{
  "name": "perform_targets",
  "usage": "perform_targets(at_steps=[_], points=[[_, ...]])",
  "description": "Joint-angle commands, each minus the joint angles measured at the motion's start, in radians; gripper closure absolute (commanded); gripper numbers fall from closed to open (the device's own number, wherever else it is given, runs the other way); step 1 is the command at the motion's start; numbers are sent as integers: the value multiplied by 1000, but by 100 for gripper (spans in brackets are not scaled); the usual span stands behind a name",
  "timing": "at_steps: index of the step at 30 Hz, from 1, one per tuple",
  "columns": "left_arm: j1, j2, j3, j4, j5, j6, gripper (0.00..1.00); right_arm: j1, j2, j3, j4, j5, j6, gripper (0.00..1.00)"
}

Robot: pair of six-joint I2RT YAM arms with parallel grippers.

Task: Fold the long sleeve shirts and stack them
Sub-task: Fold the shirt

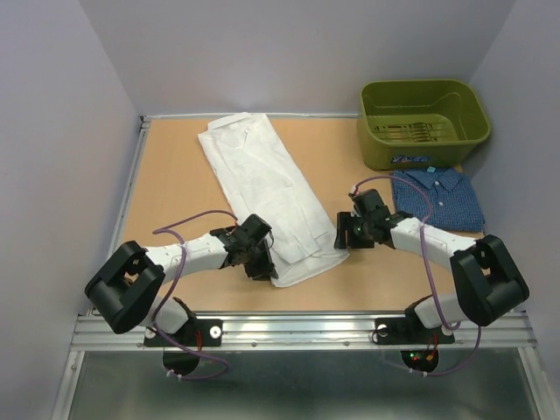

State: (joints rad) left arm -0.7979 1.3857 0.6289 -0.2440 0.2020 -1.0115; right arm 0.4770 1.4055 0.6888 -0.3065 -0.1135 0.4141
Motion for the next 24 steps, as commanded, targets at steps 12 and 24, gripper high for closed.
perform_targets(at_steps=[12,24], points=[[-7,-105,-6,-107,25,34,99,-3,-22,-61,1,-173,-3,97],[-6,-336,-83,-317,71,42,99,-3,-247,-77,-187,-152,58,99]])
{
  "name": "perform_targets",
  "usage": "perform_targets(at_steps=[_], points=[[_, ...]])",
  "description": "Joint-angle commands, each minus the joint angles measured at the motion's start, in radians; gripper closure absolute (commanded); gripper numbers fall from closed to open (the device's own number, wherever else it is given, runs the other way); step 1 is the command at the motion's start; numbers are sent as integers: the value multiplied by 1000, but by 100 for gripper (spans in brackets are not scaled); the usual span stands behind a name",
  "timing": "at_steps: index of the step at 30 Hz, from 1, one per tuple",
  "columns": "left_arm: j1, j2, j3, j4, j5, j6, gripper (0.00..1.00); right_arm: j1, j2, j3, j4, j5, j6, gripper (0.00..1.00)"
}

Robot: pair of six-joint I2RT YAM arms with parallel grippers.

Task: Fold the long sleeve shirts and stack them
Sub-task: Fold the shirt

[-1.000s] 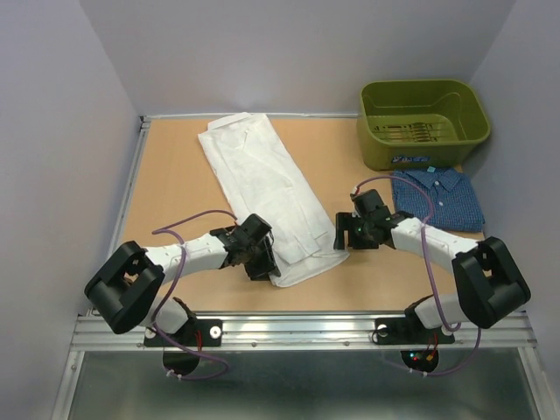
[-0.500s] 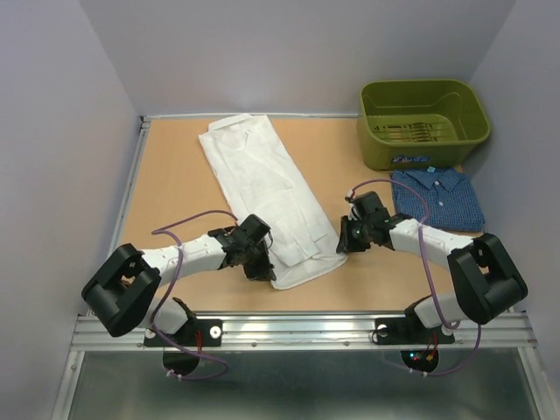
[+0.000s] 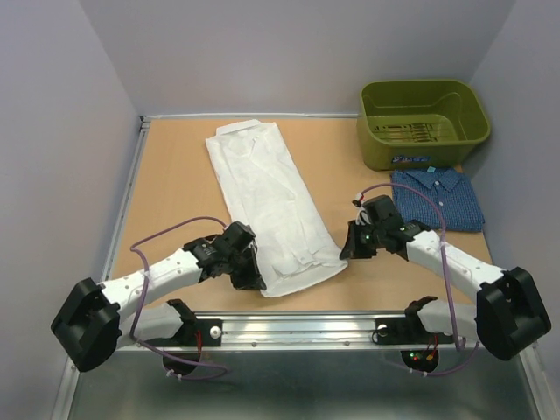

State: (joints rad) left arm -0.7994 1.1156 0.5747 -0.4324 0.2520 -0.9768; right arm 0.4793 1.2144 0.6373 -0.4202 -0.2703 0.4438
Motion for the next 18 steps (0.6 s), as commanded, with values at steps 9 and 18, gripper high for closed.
perform_targets(at_steps=[9,18], points=[[18,-82,103,-75,-138,-59,100,-5,11,153,-91,51,15,99],[147,7,217,26,-194,32,100,-5,218,424,-77,85,-19,99]])
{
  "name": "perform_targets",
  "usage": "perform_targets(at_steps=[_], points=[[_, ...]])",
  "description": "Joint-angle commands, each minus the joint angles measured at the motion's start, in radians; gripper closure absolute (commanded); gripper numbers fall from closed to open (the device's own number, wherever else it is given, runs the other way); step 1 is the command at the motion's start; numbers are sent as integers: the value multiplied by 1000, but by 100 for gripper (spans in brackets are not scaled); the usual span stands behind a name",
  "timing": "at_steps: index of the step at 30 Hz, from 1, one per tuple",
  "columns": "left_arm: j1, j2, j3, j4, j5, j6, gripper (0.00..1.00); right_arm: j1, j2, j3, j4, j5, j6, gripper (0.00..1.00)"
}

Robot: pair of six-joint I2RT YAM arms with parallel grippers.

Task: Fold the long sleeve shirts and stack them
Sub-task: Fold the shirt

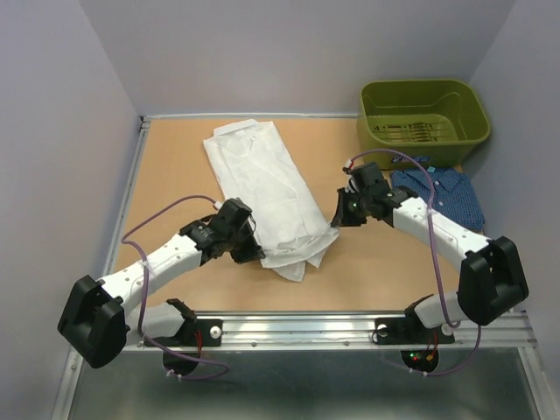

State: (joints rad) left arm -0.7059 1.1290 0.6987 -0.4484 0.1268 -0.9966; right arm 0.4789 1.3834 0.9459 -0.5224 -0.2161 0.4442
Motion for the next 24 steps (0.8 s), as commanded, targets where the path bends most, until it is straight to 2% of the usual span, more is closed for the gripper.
perform_targets(at_steps=[1,5,9,15,24], points=[[75,-8,103,46,-73,70,100,-5,71,161,31,29,-19,100],[199,-9,162,92,-85,117,100,-3,179,282,45,17,-25,99],[268,23,217,117,-119,165,100,-5,271,416,67,21,-50,100],[333,98,216,227,-164,153,100,-5,431,609,108,21,-82,99],[434,210,229,344,-207,142,100,-3,641,781,183,-8,-96,99]])
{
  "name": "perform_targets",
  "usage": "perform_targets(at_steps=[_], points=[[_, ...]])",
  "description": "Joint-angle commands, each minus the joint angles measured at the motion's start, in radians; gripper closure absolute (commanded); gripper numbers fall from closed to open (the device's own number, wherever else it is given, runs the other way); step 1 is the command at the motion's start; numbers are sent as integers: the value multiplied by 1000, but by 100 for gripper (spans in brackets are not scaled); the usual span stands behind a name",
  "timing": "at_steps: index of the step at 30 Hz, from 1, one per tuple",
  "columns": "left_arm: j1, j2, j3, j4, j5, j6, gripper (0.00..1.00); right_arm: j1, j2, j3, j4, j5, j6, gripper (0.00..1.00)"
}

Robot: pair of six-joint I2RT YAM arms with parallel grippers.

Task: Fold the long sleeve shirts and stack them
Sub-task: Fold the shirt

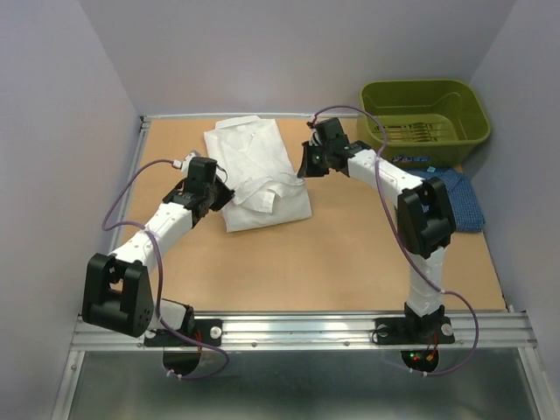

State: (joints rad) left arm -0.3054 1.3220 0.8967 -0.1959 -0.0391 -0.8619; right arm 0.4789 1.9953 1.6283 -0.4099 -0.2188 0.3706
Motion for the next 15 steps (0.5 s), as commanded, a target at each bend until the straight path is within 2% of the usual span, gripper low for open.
perform_targets(at_steps=[1,7,15], points=[[38,38,33,99,-45,6,100,-3,43,114,75,-5,-24,99],[68,121,28,156,-29,1,100,-3,121,189,100,-24,-39,97],[111,146,-28,243,-19,-16,100,-2,192,283,151,-79,-47,96]])
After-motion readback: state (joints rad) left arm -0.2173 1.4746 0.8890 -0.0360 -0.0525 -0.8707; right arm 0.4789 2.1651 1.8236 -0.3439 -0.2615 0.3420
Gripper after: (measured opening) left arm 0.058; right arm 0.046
